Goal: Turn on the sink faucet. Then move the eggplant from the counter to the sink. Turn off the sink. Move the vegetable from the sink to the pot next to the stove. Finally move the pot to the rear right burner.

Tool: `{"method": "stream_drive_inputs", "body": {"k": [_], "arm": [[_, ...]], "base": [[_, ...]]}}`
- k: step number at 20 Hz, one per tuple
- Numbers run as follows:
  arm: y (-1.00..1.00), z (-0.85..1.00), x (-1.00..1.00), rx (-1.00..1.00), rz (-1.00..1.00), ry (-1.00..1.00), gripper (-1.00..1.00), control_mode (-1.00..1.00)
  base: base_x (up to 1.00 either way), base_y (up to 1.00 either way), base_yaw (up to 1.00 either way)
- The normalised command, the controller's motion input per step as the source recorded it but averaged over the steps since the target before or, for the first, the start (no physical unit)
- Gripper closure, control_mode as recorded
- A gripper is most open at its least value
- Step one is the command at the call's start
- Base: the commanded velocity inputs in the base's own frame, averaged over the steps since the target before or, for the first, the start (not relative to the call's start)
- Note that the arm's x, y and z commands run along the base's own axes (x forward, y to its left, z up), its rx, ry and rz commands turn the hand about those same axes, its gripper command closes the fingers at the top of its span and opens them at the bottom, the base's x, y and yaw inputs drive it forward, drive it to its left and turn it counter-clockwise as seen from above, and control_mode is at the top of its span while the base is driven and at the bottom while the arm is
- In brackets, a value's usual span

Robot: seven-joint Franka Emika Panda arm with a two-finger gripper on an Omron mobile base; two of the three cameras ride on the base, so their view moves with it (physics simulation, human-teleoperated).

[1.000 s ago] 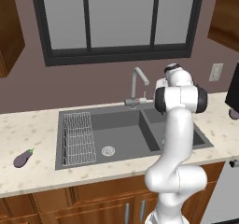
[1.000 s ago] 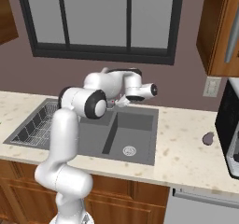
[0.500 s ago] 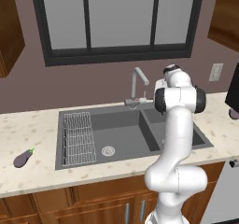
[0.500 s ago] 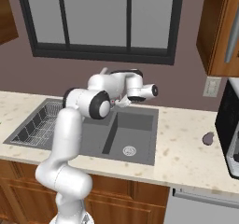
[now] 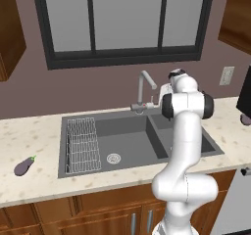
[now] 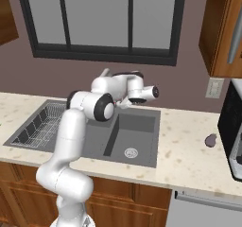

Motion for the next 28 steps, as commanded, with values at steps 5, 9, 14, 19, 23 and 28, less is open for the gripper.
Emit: {"method": "stream_drive_inputs", "body": {"k": [5,9,14,19,23,28], "arm": [[0.08,-0.10,0.16,0.00,0.00,0.00,-1.00,-1.00],[0.05,-0.10,0.20,0.00,0.00,0.01,-1.00,-1.00],[0.01,-0.11,0.21,0.00,0.00,0.00,-1.00,-1.00],[0.02,-0.06,0.14,0.00,0.00,0.00,-1.00,-1.00],[0.07,0.00,0.02,0.00,0.00,0.00,-1.00,-1.00],[0.13,0.00,0.00,0.00,0.00,0.00,-1.00,-1.00]], "base": [[0.00,0.00,0.00],[0.00,0.00,0.00],[0.00,0.00,0.00],[0.00,0.00,0.00],[0.00,0.00,0.00],[0.00,0.00,0.00]]}}
